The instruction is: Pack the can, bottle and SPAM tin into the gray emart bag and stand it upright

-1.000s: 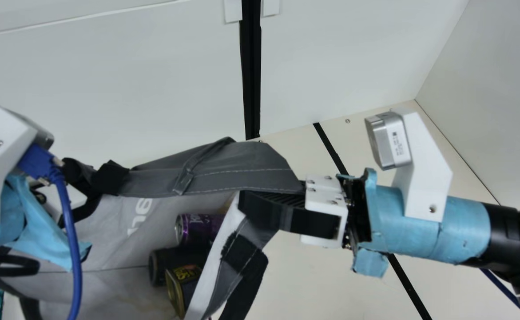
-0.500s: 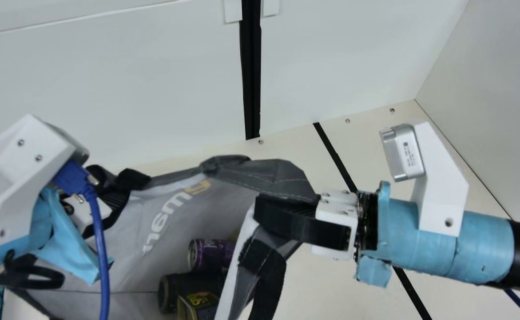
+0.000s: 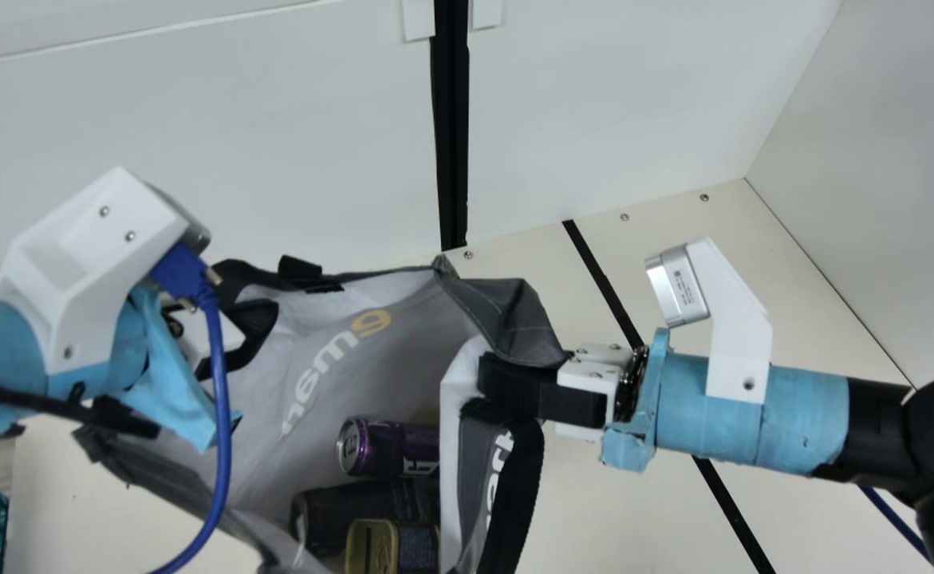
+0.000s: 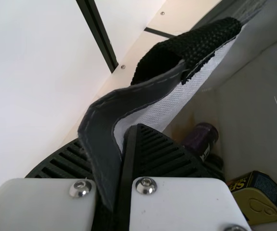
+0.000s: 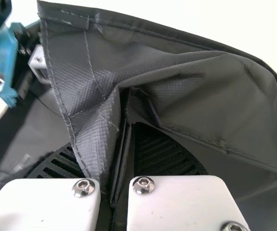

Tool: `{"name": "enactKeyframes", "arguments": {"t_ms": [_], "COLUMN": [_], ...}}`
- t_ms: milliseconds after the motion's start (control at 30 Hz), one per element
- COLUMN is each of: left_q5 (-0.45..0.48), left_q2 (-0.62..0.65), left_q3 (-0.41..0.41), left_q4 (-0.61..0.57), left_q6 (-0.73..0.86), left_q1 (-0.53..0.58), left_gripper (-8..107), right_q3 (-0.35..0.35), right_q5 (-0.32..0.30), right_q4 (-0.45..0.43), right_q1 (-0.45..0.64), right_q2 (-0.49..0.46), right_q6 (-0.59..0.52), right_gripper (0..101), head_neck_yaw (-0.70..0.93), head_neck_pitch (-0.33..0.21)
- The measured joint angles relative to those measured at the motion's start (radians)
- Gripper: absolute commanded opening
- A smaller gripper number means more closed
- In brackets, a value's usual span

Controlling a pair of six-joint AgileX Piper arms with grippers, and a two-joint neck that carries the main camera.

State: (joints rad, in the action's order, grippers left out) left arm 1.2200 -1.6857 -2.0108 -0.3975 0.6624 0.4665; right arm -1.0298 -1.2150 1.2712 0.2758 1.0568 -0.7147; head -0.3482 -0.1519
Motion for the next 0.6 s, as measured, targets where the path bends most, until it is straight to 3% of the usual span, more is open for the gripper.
{"name": "enactKeyframes", "arguments": {"t_ms": [300, 600], "left_q5": [0.0, 0.0], "left_q2": [-0.108, -0.213], "left_q3": [-0.095, -0.198], "left_q4": [-0.072, -0.103], "left_q6": [0.054, 0.068], "left_q1": [-0.038, -0.073], "left_gripper": [-8, -8], "right_q3": [0.006, -0.034], "right_q5": [-0.001, -0.006], "right_q4": [0.03, 0.074], "right_q1": [0.034, 0.071], "right_q2": [0.09, 0.194], "right_q6": [-0.199, -0.375], "right_gripper": [0, 0], "head_neck_yaw": [0.0, 0.002], "head_neck_pitch": [0.0, 0.0]}}
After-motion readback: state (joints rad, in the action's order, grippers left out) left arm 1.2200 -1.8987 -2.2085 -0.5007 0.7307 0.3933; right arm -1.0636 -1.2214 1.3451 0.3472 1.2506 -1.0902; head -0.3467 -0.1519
